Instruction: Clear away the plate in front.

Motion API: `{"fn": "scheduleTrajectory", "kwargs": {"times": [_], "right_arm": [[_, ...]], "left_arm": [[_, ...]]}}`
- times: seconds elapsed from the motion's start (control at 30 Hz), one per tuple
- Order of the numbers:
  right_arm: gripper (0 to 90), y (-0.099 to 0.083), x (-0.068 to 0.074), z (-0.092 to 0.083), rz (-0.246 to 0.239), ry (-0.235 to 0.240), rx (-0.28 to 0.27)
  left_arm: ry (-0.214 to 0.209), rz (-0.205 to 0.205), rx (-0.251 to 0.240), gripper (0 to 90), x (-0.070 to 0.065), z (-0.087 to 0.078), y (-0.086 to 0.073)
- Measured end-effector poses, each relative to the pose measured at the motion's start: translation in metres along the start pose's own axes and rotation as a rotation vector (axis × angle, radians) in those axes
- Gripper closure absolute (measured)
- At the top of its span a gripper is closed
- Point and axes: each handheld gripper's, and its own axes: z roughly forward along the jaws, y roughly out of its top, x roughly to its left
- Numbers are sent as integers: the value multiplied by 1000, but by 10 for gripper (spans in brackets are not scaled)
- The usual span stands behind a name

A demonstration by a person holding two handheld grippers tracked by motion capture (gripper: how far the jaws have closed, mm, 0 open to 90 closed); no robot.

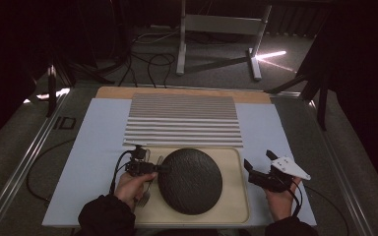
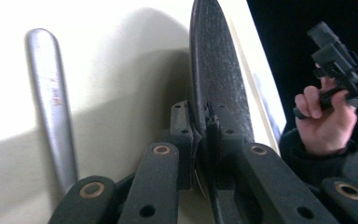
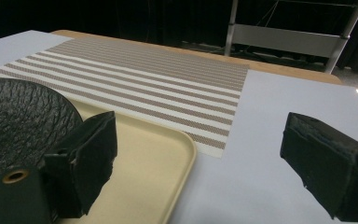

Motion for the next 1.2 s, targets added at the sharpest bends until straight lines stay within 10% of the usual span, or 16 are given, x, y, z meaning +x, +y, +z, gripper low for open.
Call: {"fn": "scheduleTrajectory", "kwargs": {"times": [1.2], "right_arm": [[107, 0, -1, -1, 3, -6, 2]], "left_arm": [[53, -77, 13, 762, 21, 7, -7]]}}
